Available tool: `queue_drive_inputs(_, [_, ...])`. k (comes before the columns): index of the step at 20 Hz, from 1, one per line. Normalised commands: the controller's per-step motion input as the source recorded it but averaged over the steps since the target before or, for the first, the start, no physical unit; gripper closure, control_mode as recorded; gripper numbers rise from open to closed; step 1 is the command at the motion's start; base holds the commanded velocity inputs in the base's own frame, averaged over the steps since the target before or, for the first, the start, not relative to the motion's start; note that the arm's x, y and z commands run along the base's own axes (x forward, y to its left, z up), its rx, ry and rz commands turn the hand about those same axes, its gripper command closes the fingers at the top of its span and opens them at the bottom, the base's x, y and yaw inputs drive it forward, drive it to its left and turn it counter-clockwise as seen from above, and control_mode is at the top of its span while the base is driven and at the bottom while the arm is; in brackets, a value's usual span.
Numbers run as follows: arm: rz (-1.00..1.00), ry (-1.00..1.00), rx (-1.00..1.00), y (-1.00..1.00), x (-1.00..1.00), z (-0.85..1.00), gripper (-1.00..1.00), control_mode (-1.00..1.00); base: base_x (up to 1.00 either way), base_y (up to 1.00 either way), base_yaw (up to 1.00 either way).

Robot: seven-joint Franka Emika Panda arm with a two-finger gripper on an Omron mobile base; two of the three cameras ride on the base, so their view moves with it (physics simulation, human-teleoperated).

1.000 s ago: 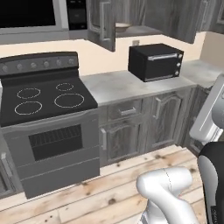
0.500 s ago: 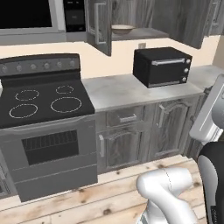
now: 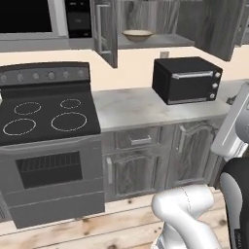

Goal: Move the bowls from the cabinet to the plates on the dining table.

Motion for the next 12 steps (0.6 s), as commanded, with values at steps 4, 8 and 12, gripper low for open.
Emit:
queue_drive_inputs(4, [0.00,0.00,0.00,0.00,0.00,0.00,-1.00,1.00,0.51,-0.46,0.22])
queue_drive_inputs(8, [0.00,0.00,0.00,0.00,0.00,0.00,-1.00,1.00,0.50,-0.48,0.22])
queue_drive_inputs(12, [0.00,0.00,0.00,0.00,0.00,0.00,-1.00,1.00,0.50,-0.47,0.22])
